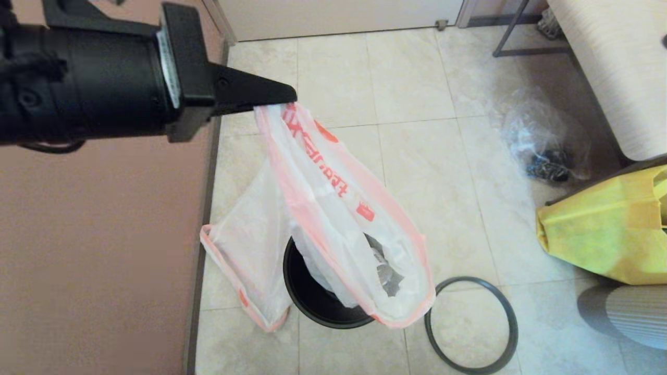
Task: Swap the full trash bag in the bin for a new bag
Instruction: Place the trash bag on the floor
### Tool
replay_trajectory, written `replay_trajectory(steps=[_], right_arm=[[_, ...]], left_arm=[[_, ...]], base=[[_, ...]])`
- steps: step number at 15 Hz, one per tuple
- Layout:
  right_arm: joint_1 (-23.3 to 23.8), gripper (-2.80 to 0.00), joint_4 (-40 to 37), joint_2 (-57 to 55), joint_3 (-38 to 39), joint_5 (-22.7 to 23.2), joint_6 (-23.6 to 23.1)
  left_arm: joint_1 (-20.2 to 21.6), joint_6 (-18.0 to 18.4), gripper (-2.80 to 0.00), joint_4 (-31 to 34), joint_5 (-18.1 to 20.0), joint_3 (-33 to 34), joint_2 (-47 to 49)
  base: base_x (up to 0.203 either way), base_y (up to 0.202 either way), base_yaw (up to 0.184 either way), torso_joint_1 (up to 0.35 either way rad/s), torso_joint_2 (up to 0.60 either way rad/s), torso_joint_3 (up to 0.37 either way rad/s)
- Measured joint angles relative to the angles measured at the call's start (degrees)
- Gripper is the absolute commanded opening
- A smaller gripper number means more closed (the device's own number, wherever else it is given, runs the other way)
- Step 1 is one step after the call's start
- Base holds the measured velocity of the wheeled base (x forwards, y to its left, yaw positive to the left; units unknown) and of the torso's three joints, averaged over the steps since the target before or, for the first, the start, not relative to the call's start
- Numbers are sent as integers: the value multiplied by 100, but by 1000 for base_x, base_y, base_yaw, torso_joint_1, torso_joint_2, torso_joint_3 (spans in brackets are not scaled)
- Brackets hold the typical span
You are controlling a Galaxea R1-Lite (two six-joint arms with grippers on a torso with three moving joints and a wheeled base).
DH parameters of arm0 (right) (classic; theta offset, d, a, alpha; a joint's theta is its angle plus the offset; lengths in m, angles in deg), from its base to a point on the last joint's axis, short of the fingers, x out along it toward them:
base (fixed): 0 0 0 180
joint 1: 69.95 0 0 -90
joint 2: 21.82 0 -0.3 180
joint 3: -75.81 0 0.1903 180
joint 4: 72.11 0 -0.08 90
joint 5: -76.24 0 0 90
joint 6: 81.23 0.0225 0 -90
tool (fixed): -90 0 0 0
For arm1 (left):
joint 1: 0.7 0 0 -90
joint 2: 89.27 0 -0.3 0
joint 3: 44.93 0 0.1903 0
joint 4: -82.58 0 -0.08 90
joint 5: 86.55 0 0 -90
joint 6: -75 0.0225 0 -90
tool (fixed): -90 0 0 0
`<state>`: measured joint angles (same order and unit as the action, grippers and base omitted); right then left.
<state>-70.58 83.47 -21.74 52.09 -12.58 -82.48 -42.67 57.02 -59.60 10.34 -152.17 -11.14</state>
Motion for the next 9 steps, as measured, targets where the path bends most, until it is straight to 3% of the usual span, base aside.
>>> replay_trajectory(steps=[3,6,9], right_arm=[[0,-280,0,0,0,2,1],[0,-280,0,0,0,2,0],[0,-280,0,0,0,2,2]], left_arm=[[-502,121,-280,1159,-952,-810,-93],[-803,182,-280,2140,-1503,-1428,-126],[-869,790,-280,2435,-1606,-1817,-109]], base=[[0,0,0,0,0,0],[0,0,0,0,0,0],[0,0,0,0,0,0]])
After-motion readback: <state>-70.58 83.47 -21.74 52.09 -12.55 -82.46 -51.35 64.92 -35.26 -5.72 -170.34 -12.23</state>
